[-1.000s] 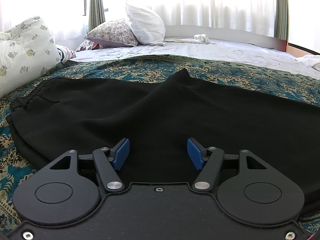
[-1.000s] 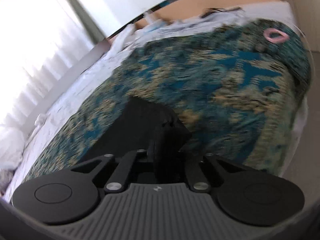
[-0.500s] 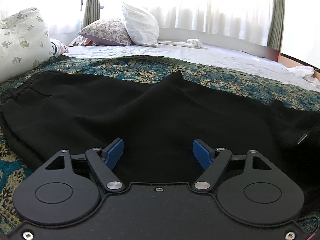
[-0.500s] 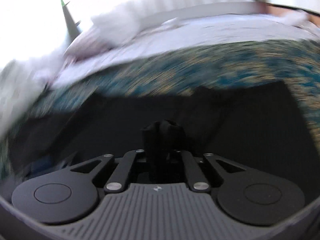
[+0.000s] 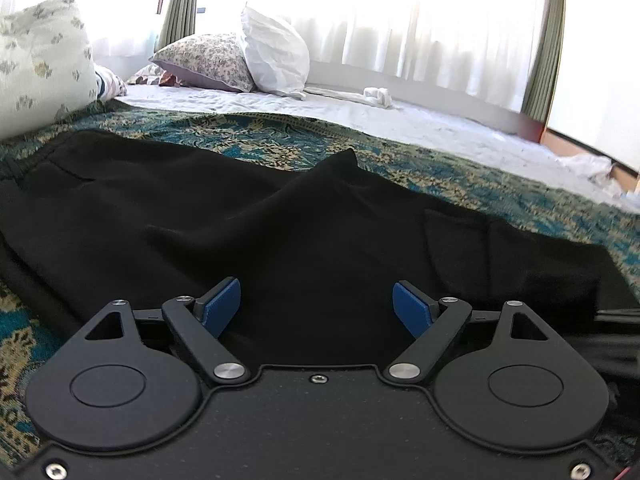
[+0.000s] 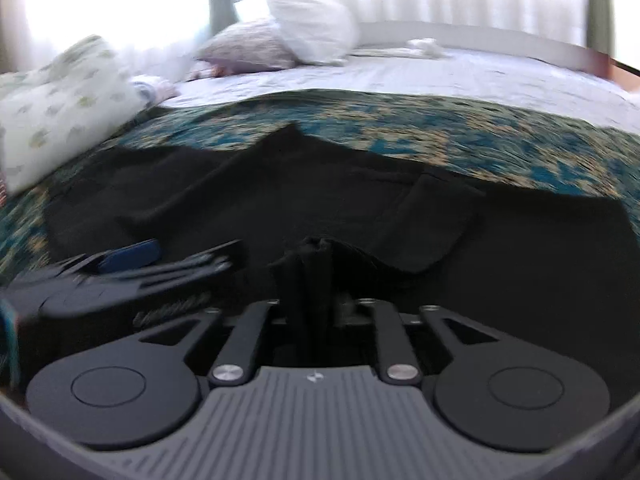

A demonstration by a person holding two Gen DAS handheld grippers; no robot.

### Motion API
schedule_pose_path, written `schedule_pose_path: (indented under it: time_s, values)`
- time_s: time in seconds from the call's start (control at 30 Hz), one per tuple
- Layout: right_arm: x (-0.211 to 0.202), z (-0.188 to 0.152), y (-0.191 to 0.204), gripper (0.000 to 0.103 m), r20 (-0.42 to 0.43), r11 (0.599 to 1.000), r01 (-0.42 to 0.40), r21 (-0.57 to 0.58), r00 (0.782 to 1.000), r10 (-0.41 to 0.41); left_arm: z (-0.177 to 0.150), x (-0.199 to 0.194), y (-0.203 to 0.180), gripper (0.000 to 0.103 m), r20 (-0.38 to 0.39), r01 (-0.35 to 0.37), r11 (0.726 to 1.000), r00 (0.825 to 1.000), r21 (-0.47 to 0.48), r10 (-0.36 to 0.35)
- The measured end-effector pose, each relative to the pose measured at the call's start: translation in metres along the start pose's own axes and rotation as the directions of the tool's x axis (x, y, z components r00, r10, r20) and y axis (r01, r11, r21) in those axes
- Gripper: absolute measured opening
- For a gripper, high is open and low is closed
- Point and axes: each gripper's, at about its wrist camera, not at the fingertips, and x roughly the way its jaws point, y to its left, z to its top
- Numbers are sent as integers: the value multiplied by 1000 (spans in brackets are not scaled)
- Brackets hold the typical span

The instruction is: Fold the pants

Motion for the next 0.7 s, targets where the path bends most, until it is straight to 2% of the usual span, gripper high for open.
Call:
schedule_pose_path:
  time_s: [0.03,0.07,0.1,0.13,0.2,0.27,0.33,0.37,0.4,0.43,0.47,0.5,0.53,0.6,0.63,0.7]
  values:
    - [-1,-1,-1,53,2,1000,-7,-7,1000,7,0,0,1,83,1,6,1000,1000,-9,-6]
    - [-3,-3,-2,60,0,1000,-23,-8,1000,23,0,-1,2,83,4,11,1000,1000,-16,-11]
    - [-9,-5,-5,72,0,999,-50,3,999,50,1,-1,3,83,6,17,1000,1000,-23,-17]
    - [-15,-8,-9,77,5,997,-70,12,998,70,2,-3,4,82,8,22,999,1000,-35,-22]
    - [-31,-14,-13,80,14,996,-89,8,996,89,9,-9,10,79,11,44,995,999,-87,-44]
    - [-48,-21,-15,82,48,998,-70,-12,996,70,18,-19,13,79,36,74,990,997,-121,-71]
    - [-66,-29,-19,83,111,999,-33,-16,993,34,25,-30,4,78,63,102,991,993,-90,-97]
    - [-72,-31,-22,83,133,1000,-10,-4,991,11,28,-35,-3,75,74,119,991,991,-62,-114]
    - [-77,-32,-26,83,150,1000,19,13,989,-21,29,-41,-13,63,85,143,989,986,-26,-140]
    - [-83,-35,-31,83,166,997,66,34,984,-71,30,-46,-23,29,84,174,985,981,13,-175]
    - [-86,-36,-36,83,181,990,128,56,974,-136,31,-49,-35,11,59,228,972,971,57,-232]
    - [-88,-38,-41,83,190,979,191,75,961,-202,31,-51,-49,2,11,291,952,956,91,-294]
    - [-89,-39,-47,83,196,966,244,90,946,-257,29,-53,-60,7,-20,346,932,938,106,-346]
    - [-92,-42,-55,83,203,931,348,110,909,-364,20,-56,-84,7,-75,423,894,906,148,-417]
    - [-93,-43,-60,83,202,913,392,112,890,-408,14,-55,-98,7,-98,435,881,901,188,-424]
    - [-96,-45,-68,83,200,889,441,123,866,-458,2,-48,-119,8,-120,415,872,910,261,-397]
